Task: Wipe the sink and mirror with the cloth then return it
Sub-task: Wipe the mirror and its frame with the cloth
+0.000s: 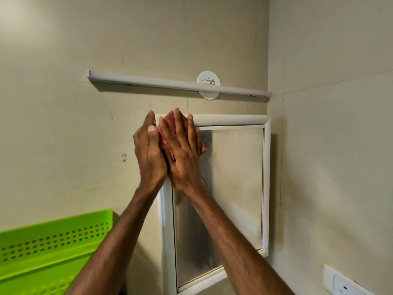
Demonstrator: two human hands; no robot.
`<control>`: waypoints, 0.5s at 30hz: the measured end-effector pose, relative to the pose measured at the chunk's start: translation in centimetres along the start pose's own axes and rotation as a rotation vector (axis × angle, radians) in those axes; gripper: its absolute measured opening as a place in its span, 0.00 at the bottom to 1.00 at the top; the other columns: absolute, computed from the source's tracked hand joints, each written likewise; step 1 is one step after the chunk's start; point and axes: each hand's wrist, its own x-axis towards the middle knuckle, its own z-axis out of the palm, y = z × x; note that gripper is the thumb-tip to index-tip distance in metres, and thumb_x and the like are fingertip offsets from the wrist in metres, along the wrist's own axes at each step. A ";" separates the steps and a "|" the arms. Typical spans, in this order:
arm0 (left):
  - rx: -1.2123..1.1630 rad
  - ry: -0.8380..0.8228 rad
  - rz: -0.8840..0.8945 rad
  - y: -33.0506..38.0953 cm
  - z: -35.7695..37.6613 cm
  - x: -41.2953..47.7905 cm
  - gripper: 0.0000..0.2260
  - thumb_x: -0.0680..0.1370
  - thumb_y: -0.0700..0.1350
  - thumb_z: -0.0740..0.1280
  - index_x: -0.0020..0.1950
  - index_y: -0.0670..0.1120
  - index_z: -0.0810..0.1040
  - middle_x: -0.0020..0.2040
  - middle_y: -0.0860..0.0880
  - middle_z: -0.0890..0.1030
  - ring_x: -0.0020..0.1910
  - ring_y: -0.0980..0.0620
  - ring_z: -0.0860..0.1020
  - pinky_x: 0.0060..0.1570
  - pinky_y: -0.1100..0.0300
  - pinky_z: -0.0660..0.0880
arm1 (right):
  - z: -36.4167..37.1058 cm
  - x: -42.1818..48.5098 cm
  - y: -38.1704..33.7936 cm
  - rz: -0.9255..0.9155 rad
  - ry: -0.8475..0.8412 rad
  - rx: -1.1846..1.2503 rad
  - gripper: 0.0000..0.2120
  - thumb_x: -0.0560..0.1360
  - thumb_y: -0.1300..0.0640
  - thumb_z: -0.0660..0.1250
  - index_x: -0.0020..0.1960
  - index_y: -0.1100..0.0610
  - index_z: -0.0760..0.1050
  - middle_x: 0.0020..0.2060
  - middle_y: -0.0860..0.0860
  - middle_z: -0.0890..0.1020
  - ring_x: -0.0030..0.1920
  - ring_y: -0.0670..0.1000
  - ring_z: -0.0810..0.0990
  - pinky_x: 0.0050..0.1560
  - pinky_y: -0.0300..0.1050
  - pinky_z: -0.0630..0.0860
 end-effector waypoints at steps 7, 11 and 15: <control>0.210 -0.057 0.180 -0.5 0.2 0.2 0.25 0.85 0.41 0.57 0.82 0.41 0.59 0.78 0.46 0.67 0.75 0.49 0.63 0.70 0.74 0.56 | -2.1 -0.2 6.4 0.153 0.078 -0.263 0.37 0.83 0.45 0.64 0.85 0.52 0.49 0.85 0.53 0.46 0.84 0.59 0.41 0.83 0.66 0.47; 0.342 -0.086 0.231 -0.9 0.7 -0.1 0.32 0.80 0.31 0.60 0.83 0.39 0.52 0.83 0.45 0.56 0.77 0.45 0.60 0.58 0.87 0.55 | -3.8 0.0 8.8 0.348 0.115 -0.199 0.32 0.86 0.37 0.45 0.85 0.51 0.49 0.85 0.51 0.47 0.85 0.56 0.41 0.81 0.68 0.49; 0.465 -0.121 0.304 0.1 0.5 -0.1 0.33 0.78 0.35 0.53 0.83 0.38 0.49 0.84 0.43 0.48 0.82 0.43 0.54 0.57 0.77 0.65 | -3.9 0.8 6.9 0.479 0.206 -0.104 0.40 0.80 0.28 0.36 0.84 0.50 0.50 0.85 0.52 0.47 0.84 0.57 0.42 0.81 0.68 0.46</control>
